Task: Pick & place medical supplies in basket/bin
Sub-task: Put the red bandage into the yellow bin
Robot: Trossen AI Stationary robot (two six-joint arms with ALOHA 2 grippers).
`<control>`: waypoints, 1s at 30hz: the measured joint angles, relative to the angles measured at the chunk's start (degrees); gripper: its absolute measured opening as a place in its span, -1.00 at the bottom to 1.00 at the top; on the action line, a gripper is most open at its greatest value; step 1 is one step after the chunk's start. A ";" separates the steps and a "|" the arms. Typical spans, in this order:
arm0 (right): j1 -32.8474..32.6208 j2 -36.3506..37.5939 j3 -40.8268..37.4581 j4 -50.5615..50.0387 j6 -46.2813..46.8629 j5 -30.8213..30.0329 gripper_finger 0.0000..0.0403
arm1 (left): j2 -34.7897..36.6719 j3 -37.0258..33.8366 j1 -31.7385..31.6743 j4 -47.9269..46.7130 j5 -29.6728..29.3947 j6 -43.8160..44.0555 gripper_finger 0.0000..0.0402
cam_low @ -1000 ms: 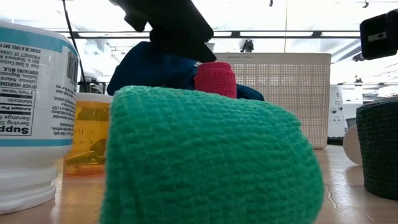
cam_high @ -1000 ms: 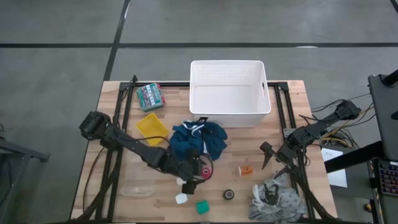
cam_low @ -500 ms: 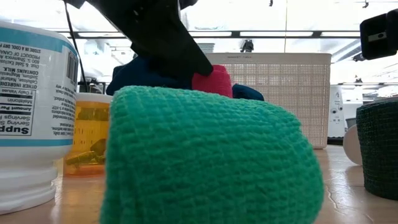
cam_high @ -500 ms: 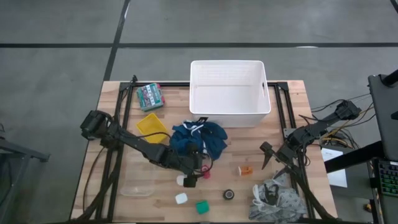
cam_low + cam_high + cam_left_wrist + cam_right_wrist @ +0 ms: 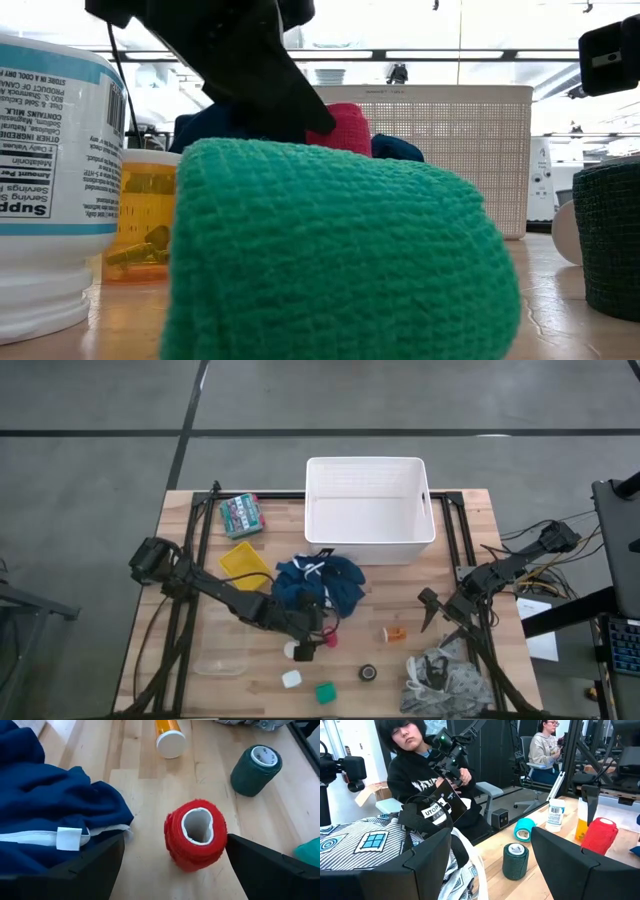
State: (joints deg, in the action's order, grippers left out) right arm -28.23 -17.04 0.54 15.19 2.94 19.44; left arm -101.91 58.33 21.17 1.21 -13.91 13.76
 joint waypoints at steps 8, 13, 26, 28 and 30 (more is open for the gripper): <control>0.01 0.00 0.00 0.01 0.00 0.01 0.35 | 0.00 -0.56 0.00 2.60 1.10 -0.22 0.76; 0.02 0.00 0.00 0.01 0.00 0.00 0.35 | 0.00 -0.56 0.04 2.94 1.97 -0.24 0.76; 0.00 0.00 0.00 0.00 0.00 0.00 0.35 | 0.00 -0.56 0.01 2.67 2.87 -0.42 0.56; 0.01 0.00 0.00 -0.01 0.00 0.02 0.35 | 0.00 -0.56 0.02 2.67 2.87 -0.42 0.49; 0.02 0.00 0.00 -0.01 0.00 0.01 0.35 | 0.00 -0.56 0.00 2.67 2.87 -0.42 0.41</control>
State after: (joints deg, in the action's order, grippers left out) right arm -28.21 -17.04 0.54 15.18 2.94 19.45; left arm -101.91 57.78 21.17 3.88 -11.05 13.34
